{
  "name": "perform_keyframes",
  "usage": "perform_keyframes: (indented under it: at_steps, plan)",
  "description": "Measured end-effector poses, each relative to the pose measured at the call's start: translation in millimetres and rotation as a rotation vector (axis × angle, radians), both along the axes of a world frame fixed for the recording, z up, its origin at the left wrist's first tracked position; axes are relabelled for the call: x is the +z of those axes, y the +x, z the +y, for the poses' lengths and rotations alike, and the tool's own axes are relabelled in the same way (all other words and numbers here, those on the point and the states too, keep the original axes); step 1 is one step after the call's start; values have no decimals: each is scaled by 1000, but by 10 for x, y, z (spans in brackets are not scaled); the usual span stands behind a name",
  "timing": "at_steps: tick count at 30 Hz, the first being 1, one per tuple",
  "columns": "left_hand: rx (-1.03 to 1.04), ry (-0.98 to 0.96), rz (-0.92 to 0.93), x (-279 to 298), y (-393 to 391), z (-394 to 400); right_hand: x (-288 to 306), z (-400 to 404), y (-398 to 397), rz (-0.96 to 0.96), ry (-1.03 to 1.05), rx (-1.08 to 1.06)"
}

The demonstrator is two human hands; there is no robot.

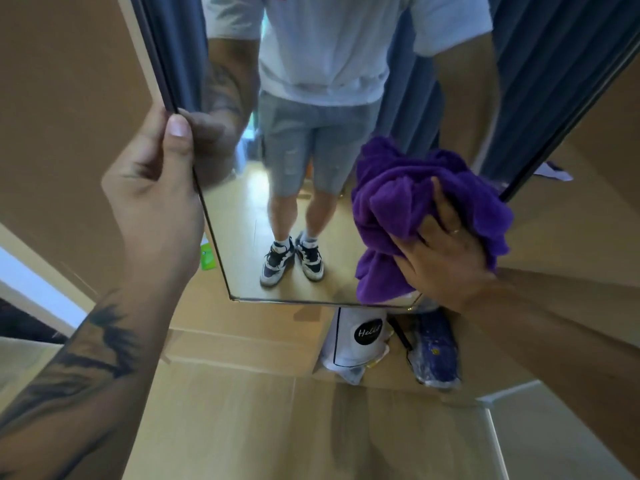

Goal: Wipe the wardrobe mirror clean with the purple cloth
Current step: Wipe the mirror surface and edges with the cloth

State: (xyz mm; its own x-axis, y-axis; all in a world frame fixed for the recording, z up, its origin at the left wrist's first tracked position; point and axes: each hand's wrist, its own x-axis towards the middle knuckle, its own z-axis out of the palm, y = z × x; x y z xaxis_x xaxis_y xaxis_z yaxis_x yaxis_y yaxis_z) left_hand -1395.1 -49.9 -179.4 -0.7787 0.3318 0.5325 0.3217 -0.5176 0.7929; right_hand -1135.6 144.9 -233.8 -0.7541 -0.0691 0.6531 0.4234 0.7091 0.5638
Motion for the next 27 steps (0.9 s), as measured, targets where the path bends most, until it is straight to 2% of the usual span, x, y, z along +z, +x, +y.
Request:
perform_keyframes:
  at_steps: [10,17,27]
  plan:
    - [55,-60,-17,-52,-56,7,-50,77,-9,73,-14,23]
    - [81,78,-8,-152,-70,213,-170,156,-103,207,27,61]
    - [92,226,117,-251,-274,463,-380,131,-369,481,42,18]
